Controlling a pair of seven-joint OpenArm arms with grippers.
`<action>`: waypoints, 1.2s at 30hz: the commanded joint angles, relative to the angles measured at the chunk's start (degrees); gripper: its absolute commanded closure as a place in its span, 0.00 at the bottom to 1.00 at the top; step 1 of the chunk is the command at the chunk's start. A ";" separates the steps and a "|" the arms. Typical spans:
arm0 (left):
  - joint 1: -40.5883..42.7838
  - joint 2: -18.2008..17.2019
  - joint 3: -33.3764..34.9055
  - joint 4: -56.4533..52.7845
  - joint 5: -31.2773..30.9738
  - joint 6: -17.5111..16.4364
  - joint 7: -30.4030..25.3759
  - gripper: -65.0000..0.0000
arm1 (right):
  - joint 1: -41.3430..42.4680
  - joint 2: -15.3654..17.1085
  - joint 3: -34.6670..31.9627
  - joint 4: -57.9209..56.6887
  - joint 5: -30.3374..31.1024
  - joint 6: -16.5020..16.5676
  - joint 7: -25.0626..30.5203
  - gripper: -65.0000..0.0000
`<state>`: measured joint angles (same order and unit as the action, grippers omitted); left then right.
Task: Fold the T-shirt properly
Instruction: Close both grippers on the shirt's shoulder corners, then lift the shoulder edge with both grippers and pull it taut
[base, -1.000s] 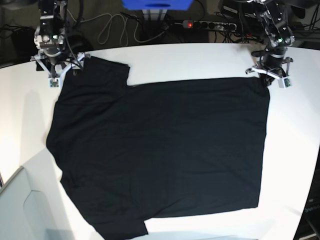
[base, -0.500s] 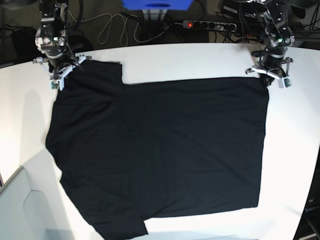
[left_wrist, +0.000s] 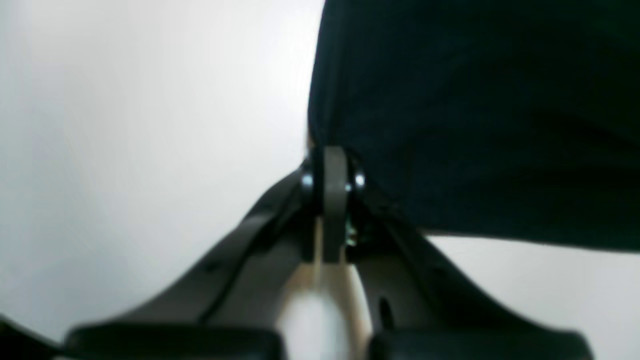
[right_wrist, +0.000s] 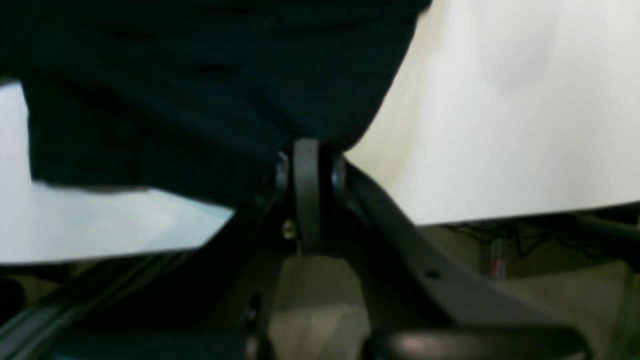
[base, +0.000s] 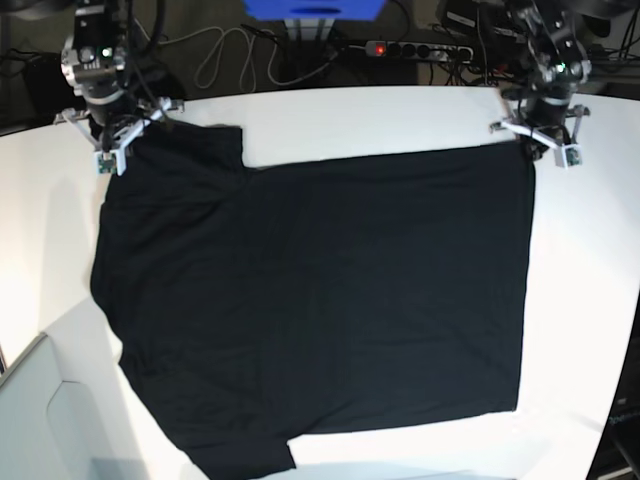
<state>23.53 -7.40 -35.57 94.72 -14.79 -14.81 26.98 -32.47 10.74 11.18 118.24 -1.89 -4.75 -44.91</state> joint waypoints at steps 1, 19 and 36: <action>0.16 -0.65 -0.25 2.12 -0.47 0.08 -1.27 1.00 | 0.07 0.38 0.29 1.19 -0.26 -0.21 1.08 1.00; 5.00 -0.56 -1.92 9.41 -0.55 -0.09 -1.27 1.00 | -6.34 0.64 -0.32 1.11 -0.26 -0.13 4.77 1.00; 4.91 0.50 -1.83 9.41 -0.29 -0.09 -1.27 1.00 | 4.20 0.47 -0.67 -5.14 -0.18 -0.13 -1.56 0.32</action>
<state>28.10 -6.42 -36.99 103.13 -14.59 -15.11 27.05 -28.14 10.79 10.22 112.20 -1.72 -4.75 -47.22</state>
